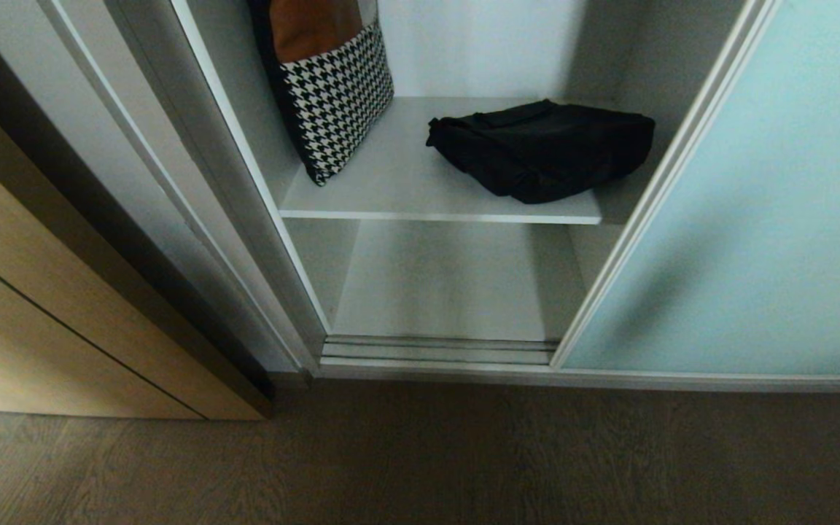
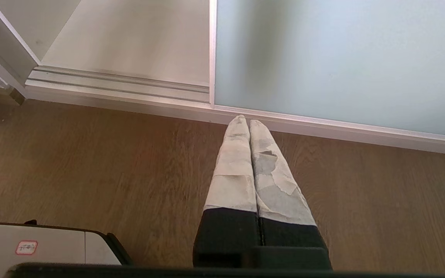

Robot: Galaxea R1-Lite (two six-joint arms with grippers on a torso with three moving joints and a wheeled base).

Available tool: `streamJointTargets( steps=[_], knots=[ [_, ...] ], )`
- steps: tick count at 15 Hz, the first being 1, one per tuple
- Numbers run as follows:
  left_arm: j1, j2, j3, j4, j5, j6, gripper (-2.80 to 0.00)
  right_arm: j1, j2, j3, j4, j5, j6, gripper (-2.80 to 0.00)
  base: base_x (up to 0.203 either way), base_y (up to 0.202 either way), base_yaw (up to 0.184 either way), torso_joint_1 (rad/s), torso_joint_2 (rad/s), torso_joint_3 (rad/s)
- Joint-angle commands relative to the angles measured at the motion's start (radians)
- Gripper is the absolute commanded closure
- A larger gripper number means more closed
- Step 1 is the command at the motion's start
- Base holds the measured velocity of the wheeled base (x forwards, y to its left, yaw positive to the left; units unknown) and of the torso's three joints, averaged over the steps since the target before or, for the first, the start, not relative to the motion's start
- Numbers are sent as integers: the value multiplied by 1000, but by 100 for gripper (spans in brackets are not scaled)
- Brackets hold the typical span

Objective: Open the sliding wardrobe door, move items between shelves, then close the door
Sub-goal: Open the door

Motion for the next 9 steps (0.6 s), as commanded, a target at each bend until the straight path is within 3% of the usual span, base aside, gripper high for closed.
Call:
streamJointTargets(
  steps=[1, 2, 5, 9],
  knots=[
    [0, 4, 12, 15, -29, 203, 0, 0, 0, 0, 0, 0, 0, 0, 0, 0, 0, 0, 0, 0],
    [0, 3, 12, 27, -59, 204, 0, 0, 0, 0, 0, 0, 0, 0, 0, 0, 0, 0, 0, 0],
    [0, 3, 14, 14, -9, 107, 0, 0, 0, 0, 0, 0, 0, 0, 0, 0, 0, 0, 0, 0],
    [0, 3, 15, 13, -9, 104, 0, 0, 0, 0, 0, 0, 0, 0, 0, 0, 0, 0, 0, 0]
  ],
)
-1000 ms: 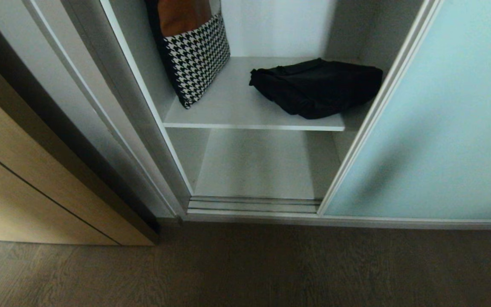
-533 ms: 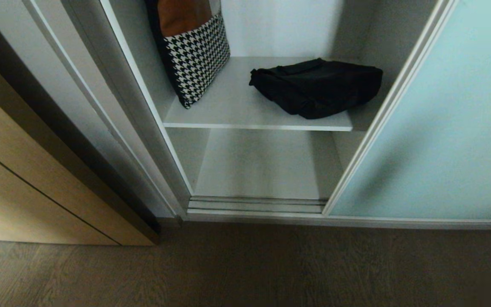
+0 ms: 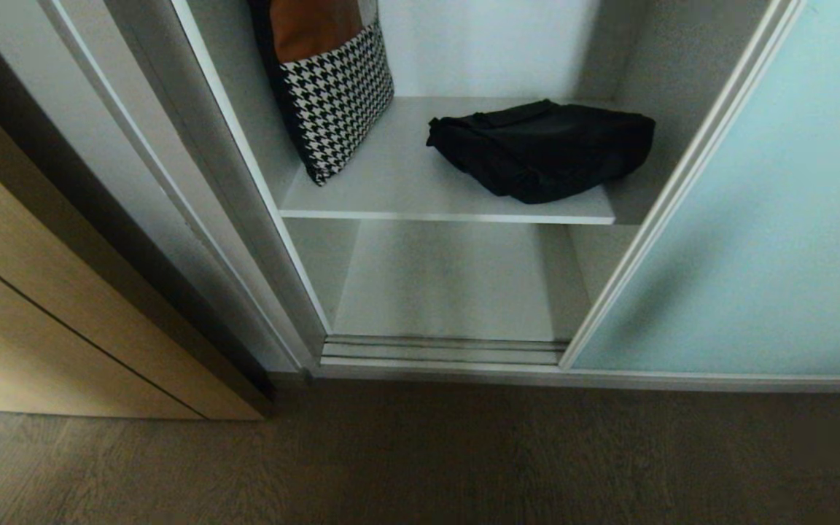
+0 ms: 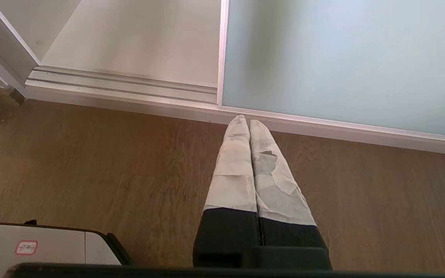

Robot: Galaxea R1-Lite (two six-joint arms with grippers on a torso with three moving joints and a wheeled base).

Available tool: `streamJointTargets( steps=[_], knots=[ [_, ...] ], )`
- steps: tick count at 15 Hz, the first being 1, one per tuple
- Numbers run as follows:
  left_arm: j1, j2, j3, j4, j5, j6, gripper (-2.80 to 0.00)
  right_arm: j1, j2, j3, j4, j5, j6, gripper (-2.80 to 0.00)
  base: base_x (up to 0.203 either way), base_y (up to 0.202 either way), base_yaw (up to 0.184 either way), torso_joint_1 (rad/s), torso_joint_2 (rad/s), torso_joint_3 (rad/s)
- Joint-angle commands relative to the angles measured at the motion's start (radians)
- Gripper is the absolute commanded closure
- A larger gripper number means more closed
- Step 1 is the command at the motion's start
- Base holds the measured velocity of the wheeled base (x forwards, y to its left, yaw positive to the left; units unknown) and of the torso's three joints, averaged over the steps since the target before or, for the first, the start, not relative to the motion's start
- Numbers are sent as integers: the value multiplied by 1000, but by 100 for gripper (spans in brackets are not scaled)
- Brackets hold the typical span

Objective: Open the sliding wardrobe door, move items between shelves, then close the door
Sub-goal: Open the door

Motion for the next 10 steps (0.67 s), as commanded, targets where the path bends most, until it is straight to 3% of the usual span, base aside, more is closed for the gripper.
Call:
streamJointTargets(
  steps=[1, 10],
  knots=[
    [0, 3, 1, 1, -1, -1, 0, 0, 0, 0, -1, 0, 0, 0, 0, 0, 0, 0, 0, 0],
    [0, 3, 1, 1, 1, -8, 0, 0, 0, 0, -1, 0, 0, 0, 0, 0, 0, 0, 0, 0]
  ],
)
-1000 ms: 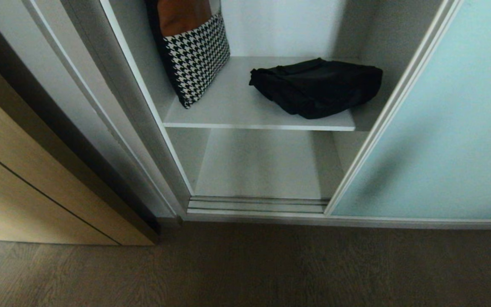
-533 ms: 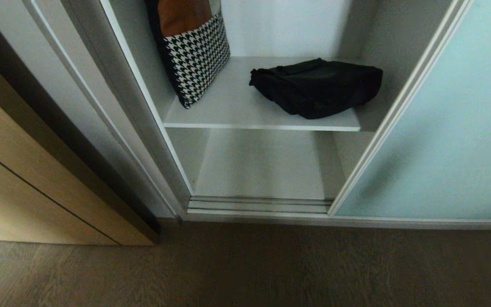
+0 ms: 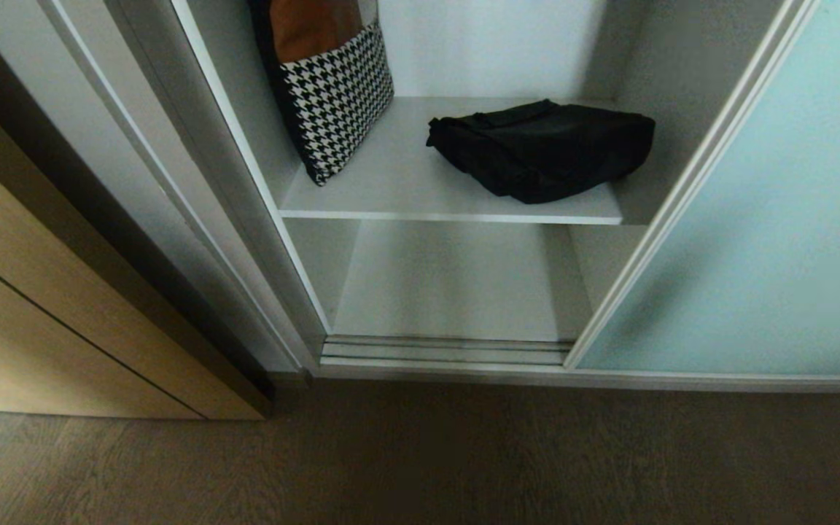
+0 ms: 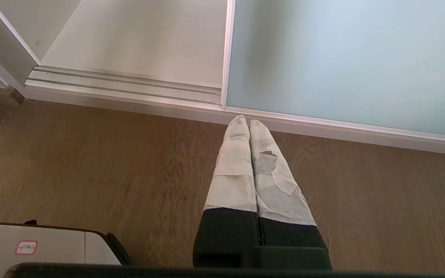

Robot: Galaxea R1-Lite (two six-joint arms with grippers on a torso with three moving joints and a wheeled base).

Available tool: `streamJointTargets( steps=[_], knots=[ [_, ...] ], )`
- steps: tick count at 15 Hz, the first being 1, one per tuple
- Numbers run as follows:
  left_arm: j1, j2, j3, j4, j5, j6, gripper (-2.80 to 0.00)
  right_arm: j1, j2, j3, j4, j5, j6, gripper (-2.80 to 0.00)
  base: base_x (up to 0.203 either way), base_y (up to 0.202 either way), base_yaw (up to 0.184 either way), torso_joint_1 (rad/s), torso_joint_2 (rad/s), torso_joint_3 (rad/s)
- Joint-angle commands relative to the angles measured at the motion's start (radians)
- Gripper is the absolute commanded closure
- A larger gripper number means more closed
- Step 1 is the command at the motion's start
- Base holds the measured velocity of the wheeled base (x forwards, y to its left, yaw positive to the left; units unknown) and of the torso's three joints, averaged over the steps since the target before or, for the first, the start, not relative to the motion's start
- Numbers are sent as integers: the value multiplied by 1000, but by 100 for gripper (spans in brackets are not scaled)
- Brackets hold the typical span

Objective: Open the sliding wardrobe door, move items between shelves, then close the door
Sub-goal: Open the door, then place the bag on the lower shelf

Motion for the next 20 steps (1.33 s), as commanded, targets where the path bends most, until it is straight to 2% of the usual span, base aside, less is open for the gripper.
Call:
streamJointTargets(
  steps=[1, 14, 20],
  knots=[
    [0, 3, 0, 0, 0, 0, 0, 0, 0, 0, 0, 1, 0, 0, 0, 0, 0, 0, 0, 0],
    [0, 3, 0, 1, -2, 1, 0, 0, 0, 0, 0, 1, 0, 0, 0, 0, 0, 0, 0, 0],
    [0, 3, 0, 0, -2, -3, 0, 0, 0, 0, 0, 1, 0, 0, 1, 166, 0, 2, 4, 3]
  ],
)
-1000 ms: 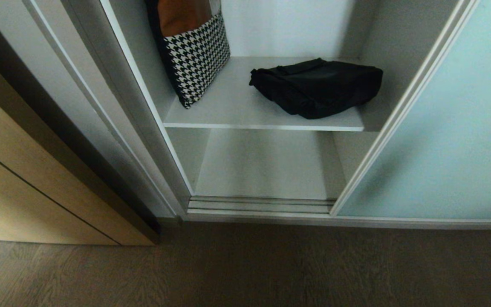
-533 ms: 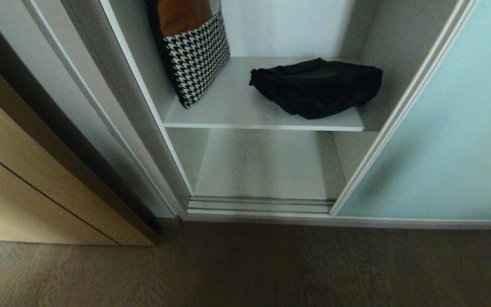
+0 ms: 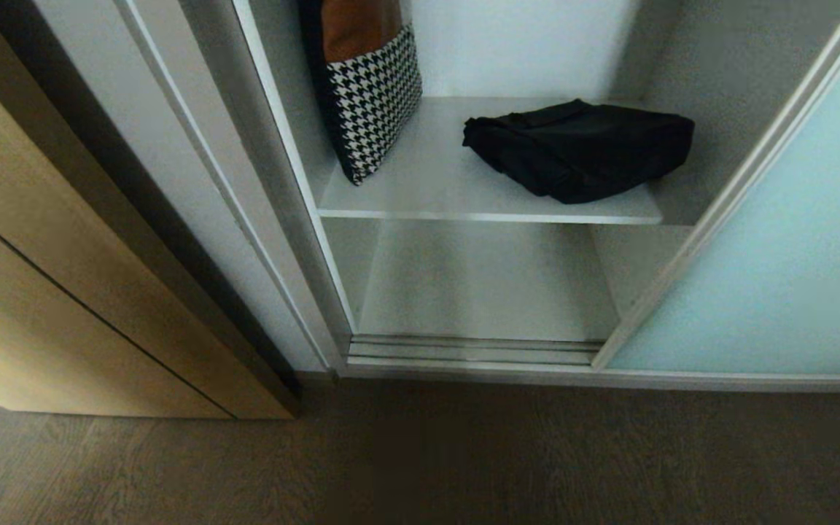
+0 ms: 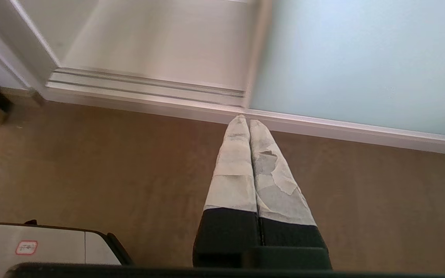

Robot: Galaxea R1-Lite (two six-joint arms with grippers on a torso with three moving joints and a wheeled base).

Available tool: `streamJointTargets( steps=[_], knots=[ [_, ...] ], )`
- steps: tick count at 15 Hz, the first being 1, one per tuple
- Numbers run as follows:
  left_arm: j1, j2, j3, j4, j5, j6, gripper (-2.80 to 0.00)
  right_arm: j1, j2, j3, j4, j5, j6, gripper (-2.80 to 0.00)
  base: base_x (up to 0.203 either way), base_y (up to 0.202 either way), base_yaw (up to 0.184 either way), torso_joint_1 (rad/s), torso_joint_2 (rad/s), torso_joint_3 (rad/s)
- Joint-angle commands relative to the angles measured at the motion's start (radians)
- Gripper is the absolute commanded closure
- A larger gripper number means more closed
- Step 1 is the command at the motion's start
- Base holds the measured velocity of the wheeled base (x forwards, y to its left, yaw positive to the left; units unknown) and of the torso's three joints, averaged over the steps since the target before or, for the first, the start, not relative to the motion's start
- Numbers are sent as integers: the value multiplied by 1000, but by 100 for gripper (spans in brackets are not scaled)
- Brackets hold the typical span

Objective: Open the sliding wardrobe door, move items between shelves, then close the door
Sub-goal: Place the bag on the lower shelf

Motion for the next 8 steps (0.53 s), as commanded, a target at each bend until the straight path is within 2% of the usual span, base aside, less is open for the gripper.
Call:
streamJointTargets(
  steps=[1, 8],
  knots=[
    [0, 2, 0, 0, 0, -1, 0, 0, 0, 0, 0, 1, 0, 0, 0, 197, -1, 1, 5, -1],
    [0, 2, 0, 1, 0, -1, 0, 0, 0, 0, 0, 1, 0, 0, 0, 195, -1, 2, 3, 1]
  ],
)
